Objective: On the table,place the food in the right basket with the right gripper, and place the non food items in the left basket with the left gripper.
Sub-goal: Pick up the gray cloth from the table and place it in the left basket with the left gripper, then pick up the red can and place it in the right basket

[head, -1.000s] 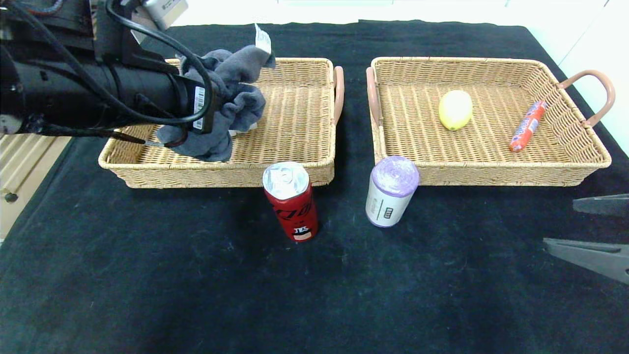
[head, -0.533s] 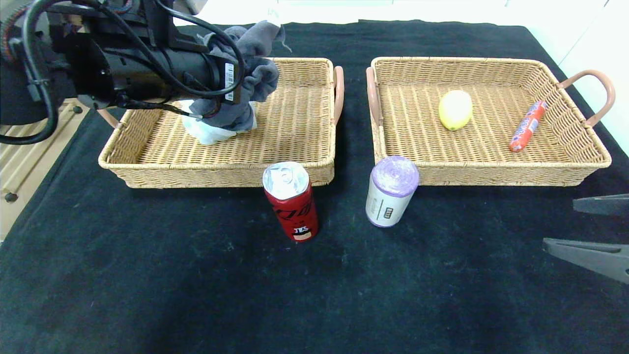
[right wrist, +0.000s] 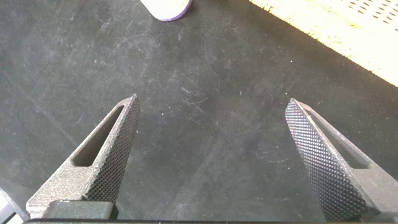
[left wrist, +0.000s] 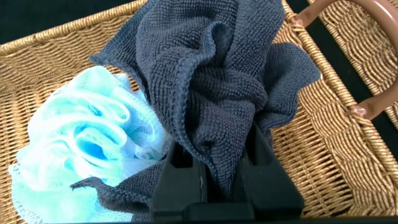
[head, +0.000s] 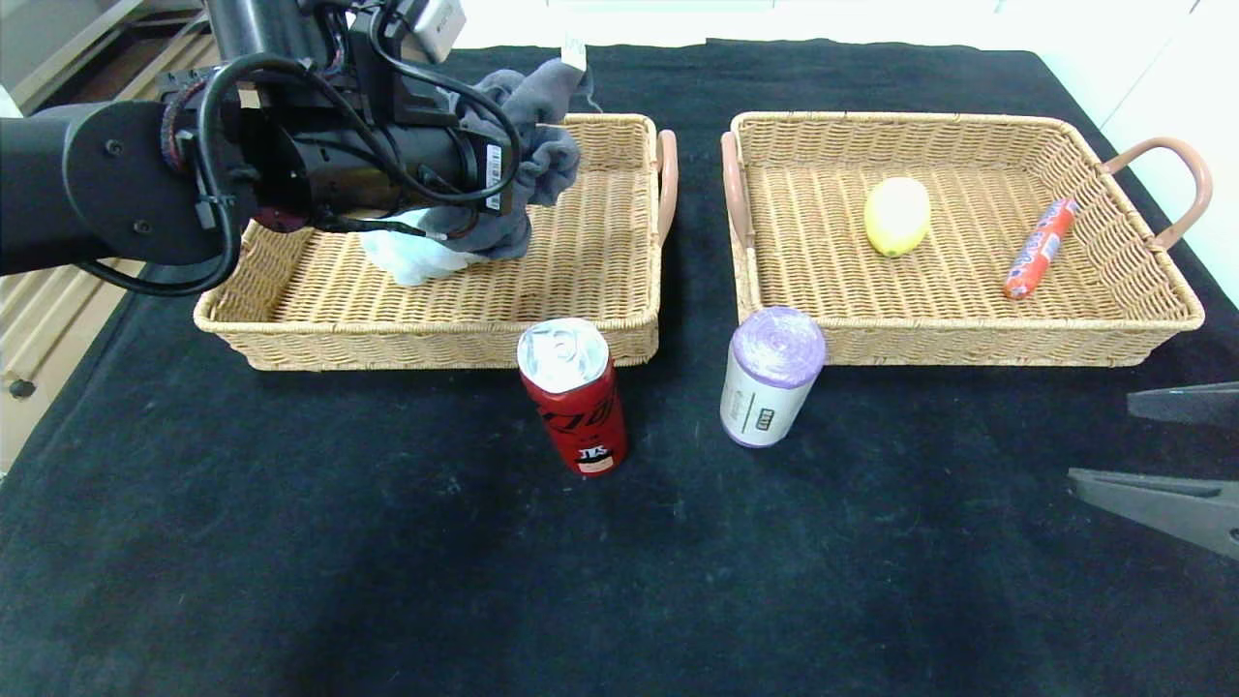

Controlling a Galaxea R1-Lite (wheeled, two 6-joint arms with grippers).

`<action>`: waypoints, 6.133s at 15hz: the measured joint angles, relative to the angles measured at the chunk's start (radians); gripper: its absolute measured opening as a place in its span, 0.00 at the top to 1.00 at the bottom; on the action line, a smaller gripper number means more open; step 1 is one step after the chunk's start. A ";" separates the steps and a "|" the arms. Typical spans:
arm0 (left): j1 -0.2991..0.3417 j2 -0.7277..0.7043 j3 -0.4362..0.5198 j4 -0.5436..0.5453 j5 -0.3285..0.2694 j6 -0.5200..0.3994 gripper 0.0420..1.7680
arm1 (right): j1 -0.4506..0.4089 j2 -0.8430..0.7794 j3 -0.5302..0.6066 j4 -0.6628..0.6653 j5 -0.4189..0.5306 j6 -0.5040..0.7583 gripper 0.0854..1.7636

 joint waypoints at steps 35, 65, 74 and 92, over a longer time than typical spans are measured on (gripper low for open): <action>-0.207 -0.369 0.388 0.063 -0.071 0.004 0.04 | 0.000 -0.001 0.000 0.000 0.000 0.000 0.03; -0.324 -0.367 0.694 -0.045 -0.049 0.011 0.03 | 0.000 0.001 0.001 0.000 0.000 0.000 0.03; -0.324 -0.318 0.702 -0.124 0.004 0.021 0.03 | -0.001 0.001 0.001 0.000 0.001 0.000 0.03; -0.324 -0.317 0.701 -0.121 0.013 0.022 0.42 | -0.002 0.002 0.001 -0.001 0.001 0.000 0.03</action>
